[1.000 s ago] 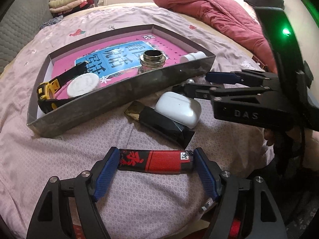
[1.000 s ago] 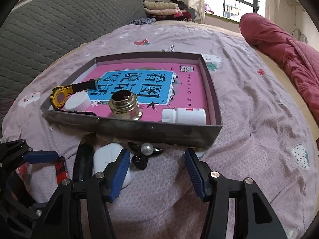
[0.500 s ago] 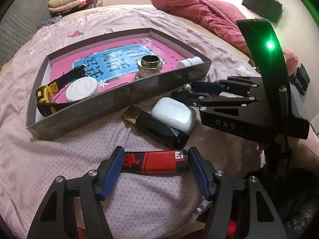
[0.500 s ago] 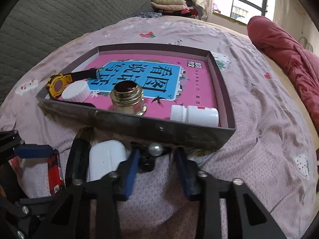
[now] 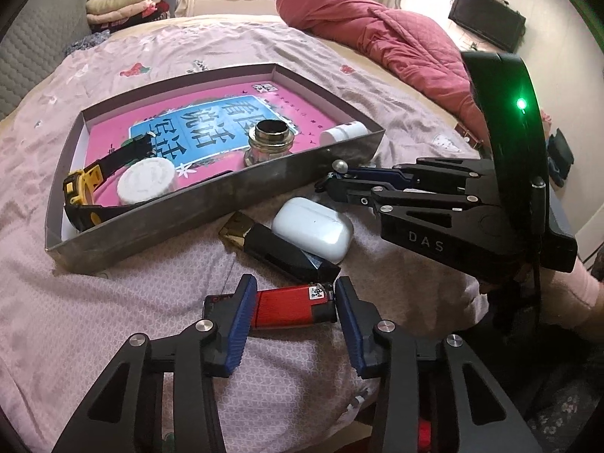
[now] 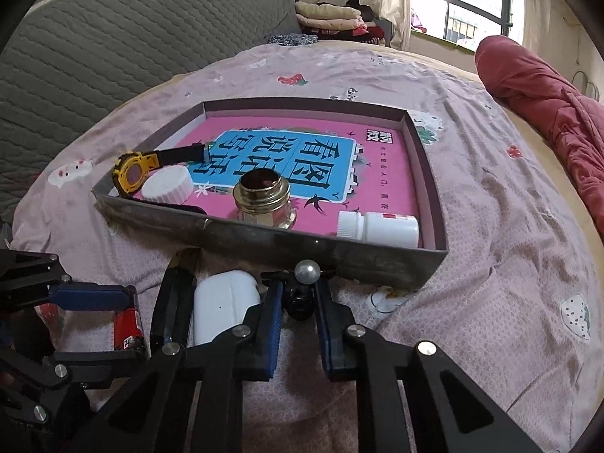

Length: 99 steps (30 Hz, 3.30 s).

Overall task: Organize rigid objects
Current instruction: 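Close the left tool on the red lighter while the right tool reaches the black clip, then lift the red lighter with the left tool while the right tool holds the black clip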

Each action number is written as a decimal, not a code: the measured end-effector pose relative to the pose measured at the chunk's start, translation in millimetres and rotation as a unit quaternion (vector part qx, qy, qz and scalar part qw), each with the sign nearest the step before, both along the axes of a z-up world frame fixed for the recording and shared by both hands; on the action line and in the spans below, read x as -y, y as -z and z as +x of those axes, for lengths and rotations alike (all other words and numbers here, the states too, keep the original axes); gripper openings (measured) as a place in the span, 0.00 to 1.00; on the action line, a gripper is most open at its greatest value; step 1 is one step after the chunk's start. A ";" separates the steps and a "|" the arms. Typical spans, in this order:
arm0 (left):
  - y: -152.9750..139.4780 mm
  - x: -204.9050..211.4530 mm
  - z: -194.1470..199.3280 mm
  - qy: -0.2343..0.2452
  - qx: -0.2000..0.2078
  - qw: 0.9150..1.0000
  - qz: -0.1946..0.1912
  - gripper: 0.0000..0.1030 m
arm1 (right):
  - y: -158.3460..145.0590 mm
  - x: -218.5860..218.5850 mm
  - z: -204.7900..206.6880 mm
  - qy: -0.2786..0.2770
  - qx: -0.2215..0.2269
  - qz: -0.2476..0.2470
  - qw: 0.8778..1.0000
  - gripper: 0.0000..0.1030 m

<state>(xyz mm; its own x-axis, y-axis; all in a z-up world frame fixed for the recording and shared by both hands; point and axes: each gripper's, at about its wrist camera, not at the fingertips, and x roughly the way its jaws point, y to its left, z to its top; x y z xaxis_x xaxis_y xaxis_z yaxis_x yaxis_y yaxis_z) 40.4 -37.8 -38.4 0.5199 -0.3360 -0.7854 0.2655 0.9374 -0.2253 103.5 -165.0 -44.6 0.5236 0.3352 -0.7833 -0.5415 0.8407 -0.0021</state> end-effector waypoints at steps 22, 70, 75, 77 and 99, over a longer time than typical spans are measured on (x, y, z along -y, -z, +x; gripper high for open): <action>-0.3 -8.9 -3.6 0.020 0.012 0.999 0.041 0.44 | -4.0 18.4 6.5 0.025 -0.020 0.037 0.999 0.17; 28.6 -20.5 27.6 -0.218 -0.186 0.957 -0.032 0.46 | -13.9 21.2 5.6 0.023 -0.023 0.069 0.997 0.17; 30.0 -30.3 32.9 -0.227 -0.194 0.954 -0.029 0.31 | -14.2 18.7 4.1 0.022 -0.016 0.062 0.998 0.17; 28.6 -30.9 34.2 -0.226 -0.195 0.954 -0.026 0.27 | -14.2 18.4 3.8 0.023 -0.015 0.062 0.998 0.17; -31.8 -54.0 13.2 -0.217 -0.079 0.973 0.017 0.20 | -38.3 29.1 -3.7 0.021 0.019 0.099 0.995 0.17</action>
<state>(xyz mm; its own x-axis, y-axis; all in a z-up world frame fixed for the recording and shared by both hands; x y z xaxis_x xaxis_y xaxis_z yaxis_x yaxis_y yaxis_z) 53.6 16.2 -6.7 0.4786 -0.0841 -0.8740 -0.1934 0.9608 -0.1984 99.8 -194.1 -6.3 0.5679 0.4588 -0.6833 -0.5093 0.8481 0.1461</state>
